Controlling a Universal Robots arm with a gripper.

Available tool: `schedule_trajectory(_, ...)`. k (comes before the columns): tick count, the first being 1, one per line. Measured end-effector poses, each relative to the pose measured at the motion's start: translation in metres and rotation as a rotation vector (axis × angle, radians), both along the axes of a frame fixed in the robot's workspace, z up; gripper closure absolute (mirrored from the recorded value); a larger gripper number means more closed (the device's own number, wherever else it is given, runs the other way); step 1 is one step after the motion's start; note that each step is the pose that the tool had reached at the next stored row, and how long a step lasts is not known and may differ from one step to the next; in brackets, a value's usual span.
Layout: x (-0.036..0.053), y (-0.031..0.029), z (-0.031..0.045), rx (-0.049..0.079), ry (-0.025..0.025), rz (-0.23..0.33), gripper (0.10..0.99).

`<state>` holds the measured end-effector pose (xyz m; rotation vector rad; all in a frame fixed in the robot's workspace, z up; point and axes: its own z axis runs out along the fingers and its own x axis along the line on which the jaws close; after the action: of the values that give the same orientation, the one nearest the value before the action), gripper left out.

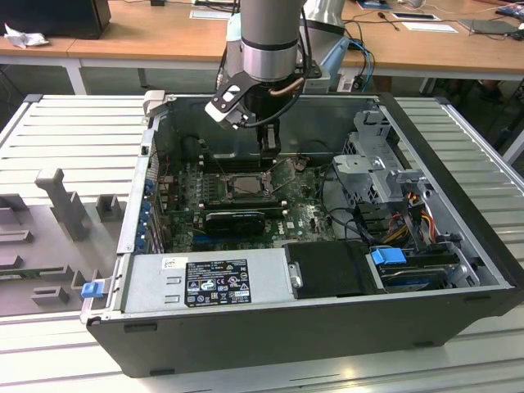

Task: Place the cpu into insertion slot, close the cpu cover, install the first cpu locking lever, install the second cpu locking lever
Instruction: 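Close the cpu cover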

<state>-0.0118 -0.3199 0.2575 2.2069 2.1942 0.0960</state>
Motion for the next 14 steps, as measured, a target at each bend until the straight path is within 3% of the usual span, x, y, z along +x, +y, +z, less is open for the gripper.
schedule_trajectory(6, 0.0029, 0.0002, 0.0048, 0.001, -0.0003, 0.000, 0.980)
schedule_trajectory(14, 0.0226, 0.0001, 0.0057, 0.000, 0.0001, 0.000, 0.980)
